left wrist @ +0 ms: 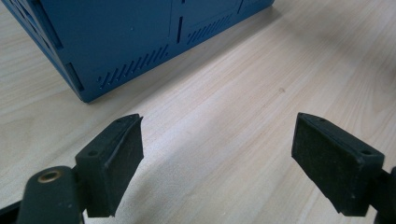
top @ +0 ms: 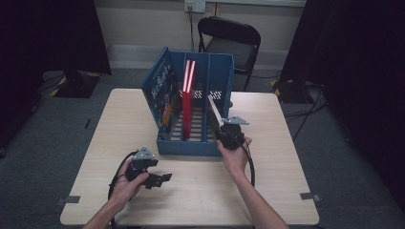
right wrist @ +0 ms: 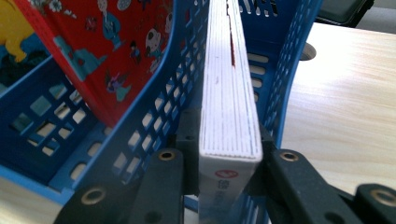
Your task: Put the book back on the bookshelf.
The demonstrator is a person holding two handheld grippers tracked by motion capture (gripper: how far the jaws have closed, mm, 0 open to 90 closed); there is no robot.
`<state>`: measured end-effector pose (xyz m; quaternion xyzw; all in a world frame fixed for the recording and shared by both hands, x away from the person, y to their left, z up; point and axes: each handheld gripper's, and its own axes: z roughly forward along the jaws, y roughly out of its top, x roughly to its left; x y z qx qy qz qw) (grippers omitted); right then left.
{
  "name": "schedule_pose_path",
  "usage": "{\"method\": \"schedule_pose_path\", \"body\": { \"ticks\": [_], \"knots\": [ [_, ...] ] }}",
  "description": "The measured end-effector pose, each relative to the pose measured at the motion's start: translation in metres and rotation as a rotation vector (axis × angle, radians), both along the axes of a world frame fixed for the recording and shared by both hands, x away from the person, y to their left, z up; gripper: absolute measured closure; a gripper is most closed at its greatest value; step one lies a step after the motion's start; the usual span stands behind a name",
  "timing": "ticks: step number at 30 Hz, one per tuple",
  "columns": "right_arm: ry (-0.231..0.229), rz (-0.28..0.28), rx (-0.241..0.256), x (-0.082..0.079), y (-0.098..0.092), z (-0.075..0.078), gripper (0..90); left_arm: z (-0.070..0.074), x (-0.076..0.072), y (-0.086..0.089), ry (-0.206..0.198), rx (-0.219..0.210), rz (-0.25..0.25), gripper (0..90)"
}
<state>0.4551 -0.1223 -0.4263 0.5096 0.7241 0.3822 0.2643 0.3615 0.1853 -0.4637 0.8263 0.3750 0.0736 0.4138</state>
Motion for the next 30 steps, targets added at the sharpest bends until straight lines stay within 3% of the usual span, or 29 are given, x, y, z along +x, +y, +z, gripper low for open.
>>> {"method": "schedule_pose_path", "body": {
  "ticks": [11, 19, 30],
  "knots": [
    [-0.005, 0.019, 0.016, 0.003, 0.008, -0.002, 68.5, 0.001, -0.001, 0.001, 0.0, -0.003, 0.001, 16.5],
    [-0.021, 0.064, 0.038, -0.009, 0.003, 0.0, 67.9, 0.0, 0.0, 0.002, -0.001, -0.008, 0.0, 16.5],
    [-0.023, 0.046, 0.022, -0.001, 0.012, 0.002, 68.8, 0.0, 0.0, 0.0, -0.002, 0.002, 0.008, 16.8]
  ]
}}
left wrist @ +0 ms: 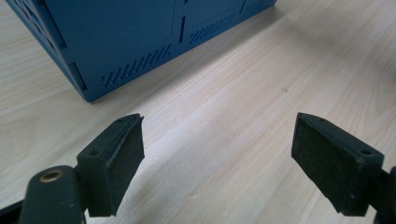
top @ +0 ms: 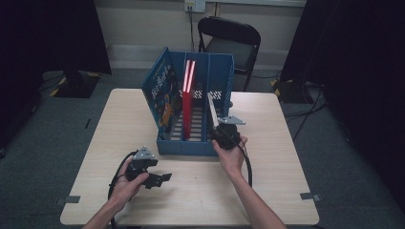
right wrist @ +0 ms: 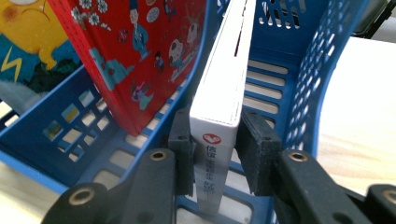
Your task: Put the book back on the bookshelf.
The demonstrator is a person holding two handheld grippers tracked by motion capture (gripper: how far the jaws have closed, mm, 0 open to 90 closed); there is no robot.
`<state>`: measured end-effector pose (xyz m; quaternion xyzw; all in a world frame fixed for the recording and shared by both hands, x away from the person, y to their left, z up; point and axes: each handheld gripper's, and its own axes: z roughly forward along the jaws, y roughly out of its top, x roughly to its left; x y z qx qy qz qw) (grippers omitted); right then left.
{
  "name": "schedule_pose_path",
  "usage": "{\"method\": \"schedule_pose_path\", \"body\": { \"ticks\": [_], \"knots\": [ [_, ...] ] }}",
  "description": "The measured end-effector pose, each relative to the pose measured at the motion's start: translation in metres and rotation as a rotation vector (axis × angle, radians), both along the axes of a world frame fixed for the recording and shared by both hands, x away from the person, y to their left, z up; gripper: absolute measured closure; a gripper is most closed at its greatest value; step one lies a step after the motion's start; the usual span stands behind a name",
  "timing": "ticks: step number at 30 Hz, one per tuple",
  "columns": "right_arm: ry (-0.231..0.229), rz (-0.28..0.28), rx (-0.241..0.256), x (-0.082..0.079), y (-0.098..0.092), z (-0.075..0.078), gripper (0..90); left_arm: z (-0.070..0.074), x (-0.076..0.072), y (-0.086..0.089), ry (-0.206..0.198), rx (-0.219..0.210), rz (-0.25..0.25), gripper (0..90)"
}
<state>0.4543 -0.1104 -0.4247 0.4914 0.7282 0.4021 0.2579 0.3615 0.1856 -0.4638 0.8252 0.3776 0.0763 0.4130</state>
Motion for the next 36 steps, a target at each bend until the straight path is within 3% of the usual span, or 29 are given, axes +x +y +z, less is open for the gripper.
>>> {"method": "schedule_pose_path", "body": {
  "ticks": [12, 20, 31, 36],
  "knots": [
    [0.001, -0.024, -0.014, 0.017, 0.019, 0.003, 66.8, 0.0, 0.0, 0.0, 0.002, -0.004, -0.003, 16.8],
    [0.0, -0.024, -0.017, 0.025, 0.02, 0.002, 66.5, 0.0, 0.001, 0.001, 0.006, -0.007, 0.002, 16.8],
    [-0.02, 0.033, 0.021, 0.012, 0.014, 0.006, 67.7, -0.001, 0.003, -0.001, 0.007, -0.014, -0.008, 16.9],
    [-0.014, 0.028, 0.028, 0.012, 0.013, 0.007, 69.1, -0.002, 0.004, -0.003, 0.013, -0.016, -0.009, 16.9]
  ]
}}
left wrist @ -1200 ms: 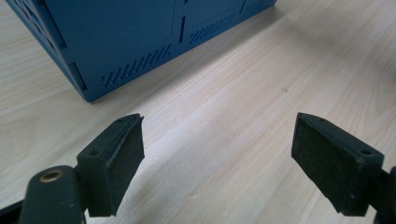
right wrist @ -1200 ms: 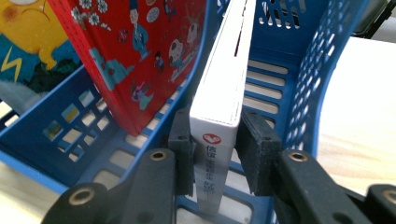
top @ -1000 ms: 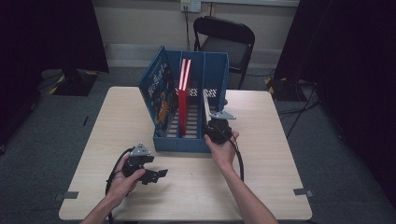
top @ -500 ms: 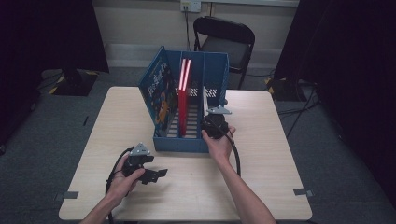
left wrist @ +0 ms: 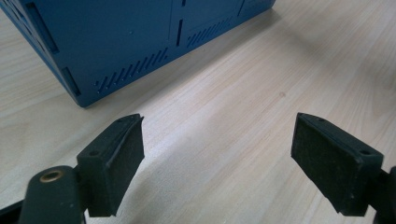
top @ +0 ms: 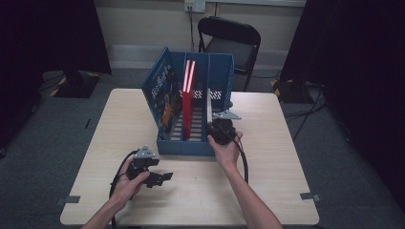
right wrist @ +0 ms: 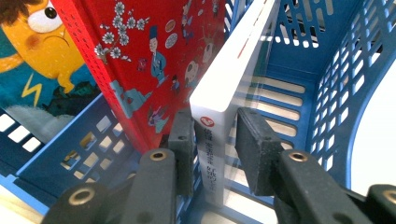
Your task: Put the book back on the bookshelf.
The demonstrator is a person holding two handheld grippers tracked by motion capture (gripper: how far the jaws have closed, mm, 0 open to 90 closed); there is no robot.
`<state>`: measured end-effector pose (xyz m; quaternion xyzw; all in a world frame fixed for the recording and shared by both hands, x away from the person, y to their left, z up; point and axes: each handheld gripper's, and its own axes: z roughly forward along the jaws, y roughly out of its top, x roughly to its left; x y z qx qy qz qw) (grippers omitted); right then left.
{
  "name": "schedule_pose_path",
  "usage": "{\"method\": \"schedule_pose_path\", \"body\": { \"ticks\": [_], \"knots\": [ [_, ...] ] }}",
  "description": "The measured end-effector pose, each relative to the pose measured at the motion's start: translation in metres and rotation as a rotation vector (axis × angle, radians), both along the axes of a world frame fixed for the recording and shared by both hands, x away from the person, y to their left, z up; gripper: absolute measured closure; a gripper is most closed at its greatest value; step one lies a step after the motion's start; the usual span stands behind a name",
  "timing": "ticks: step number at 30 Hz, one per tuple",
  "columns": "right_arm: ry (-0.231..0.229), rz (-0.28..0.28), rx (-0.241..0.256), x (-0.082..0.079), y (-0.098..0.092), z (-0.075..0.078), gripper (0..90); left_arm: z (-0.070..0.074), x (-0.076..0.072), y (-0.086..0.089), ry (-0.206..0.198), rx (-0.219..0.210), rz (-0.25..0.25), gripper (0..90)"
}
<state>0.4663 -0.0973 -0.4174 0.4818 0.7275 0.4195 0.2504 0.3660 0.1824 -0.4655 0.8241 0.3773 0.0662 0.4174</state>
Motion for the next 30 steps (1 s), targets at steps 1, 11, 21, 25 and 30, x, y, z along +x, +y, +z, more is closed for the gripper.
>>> {"method": "schedule_pose_path", "body": {
  "ticks": [1, 11, 21, 25, 30],
  "knots": [
    [0.002, 0.0, -0.001, 0.001, 0.0, 0.0, 69.1, 0.0, 0.0, 0.0, -0.001, 0.006, -0.003, 16.9],
    [0.009, -0.002, -0.018, 0.012, 0.005, 0.002, 69.1, 0.001, -0.002, 0.002, -0.001, 0.004, -0.001, 17.0],
    [0.002, 0.004, -0.021, 0.011, 0.004, 0.002, 65.7, 0.001, -0.002, 0.001, -0.003, 0.009, -0.003, 17.0],
    [-0.015, 0.004, -0.036, 0.01, 0.005, 0.003, 58.7, 0.001, -0.002, 0.002, -0.006, 0.009, -0.002, 16.9],
    [-0.014, 0.008, -0.031, 0.01, 0.004, 0.002, 54.8, 0.001, -0.003, 0.003, -0.006, 0.002, 0.005, 16.9]
  ]
}}
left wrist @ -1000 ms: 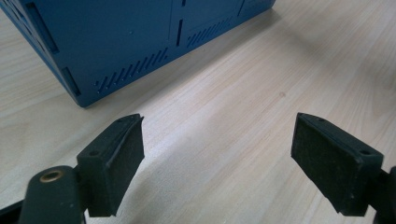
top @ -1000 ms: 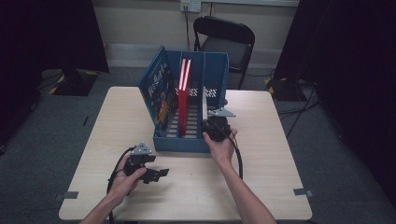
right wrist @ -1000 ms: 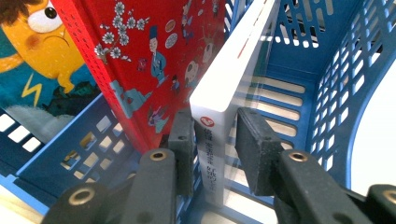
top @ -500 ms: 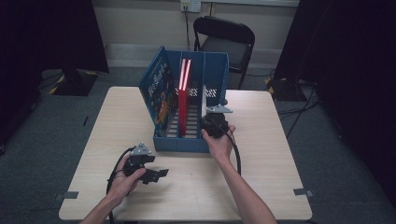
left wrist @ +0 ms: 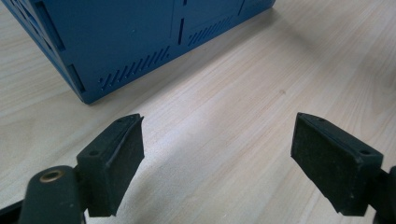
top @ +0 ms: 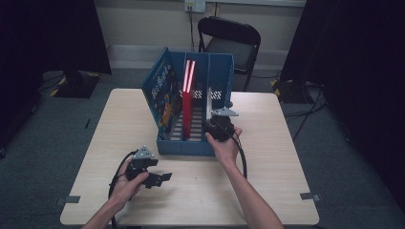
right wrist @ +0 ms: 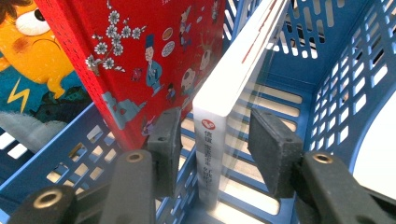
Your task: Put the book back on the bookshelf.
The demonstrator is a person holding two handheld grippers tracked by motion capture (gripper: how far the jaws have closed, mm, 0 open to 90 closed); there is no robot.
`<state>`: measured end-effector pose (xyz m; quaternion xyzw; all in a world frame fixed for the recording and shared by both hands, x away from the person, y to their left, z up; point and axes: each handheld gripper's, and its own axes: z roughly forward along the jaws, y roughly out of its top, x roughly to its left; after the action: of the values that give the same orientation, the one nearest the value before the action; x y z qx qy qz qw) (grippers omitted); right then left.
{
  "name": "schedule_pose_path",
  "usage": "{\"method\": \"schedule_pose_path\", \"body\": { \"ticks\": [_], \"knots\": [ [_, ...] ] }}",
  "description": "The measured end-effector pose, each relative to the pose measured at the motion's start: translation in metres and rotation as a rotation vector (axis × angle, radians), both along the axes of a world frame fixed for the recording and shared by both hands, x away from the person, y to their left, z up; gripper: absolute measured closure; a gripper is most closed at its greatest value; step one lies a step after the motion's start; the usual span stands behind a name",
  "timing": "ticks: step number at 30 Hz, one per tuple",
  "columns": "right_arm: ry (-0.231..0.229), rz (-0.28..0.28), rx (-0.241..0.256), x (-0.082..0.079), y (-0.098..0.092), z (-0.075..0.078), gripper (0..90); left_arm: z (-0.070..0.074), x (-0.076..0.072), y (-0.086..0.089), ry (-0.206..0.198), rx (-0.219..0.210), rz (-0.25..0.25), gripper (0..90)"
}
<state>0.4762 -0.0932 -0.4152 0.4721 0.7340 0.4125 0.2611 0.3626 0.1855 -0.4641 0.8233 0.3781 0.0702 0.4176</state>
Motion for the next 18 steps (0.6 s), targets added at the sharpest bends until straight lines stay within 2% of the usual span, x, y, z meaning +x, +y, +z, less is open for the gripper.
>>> {"method": "schedule_pose_path", "body": {
  "ticks": [10, 14, 16, 18],
  "knots": [
    [0.013, 0.019, 0.016, -0.001, -0.009, 0.001, 42.4, 0.0, 0.0, 0.0, -0.004, 0.005, -0.003, 16.9],
    [0.027, 0.051, 0.036, -0.003, -0.013, 0.003, 37.3, 0.0, 0.0, 0.0, -0.007, 0.005, -0.002, 16.8],
    [0.02, 0.062, 0.034, -0.006, -0.015, 0.004, 34.2, 0.001, 0.0, 0.001, -0.008, 0.011, -0.014, 16.8],
    [0.041, 0.054, 0.038, -0.007, -0.017, 0.004, 29.4, 0.0, 0.0, 0.0, -0.011, 0.009, -0.017, 16.8]
  ]
}}
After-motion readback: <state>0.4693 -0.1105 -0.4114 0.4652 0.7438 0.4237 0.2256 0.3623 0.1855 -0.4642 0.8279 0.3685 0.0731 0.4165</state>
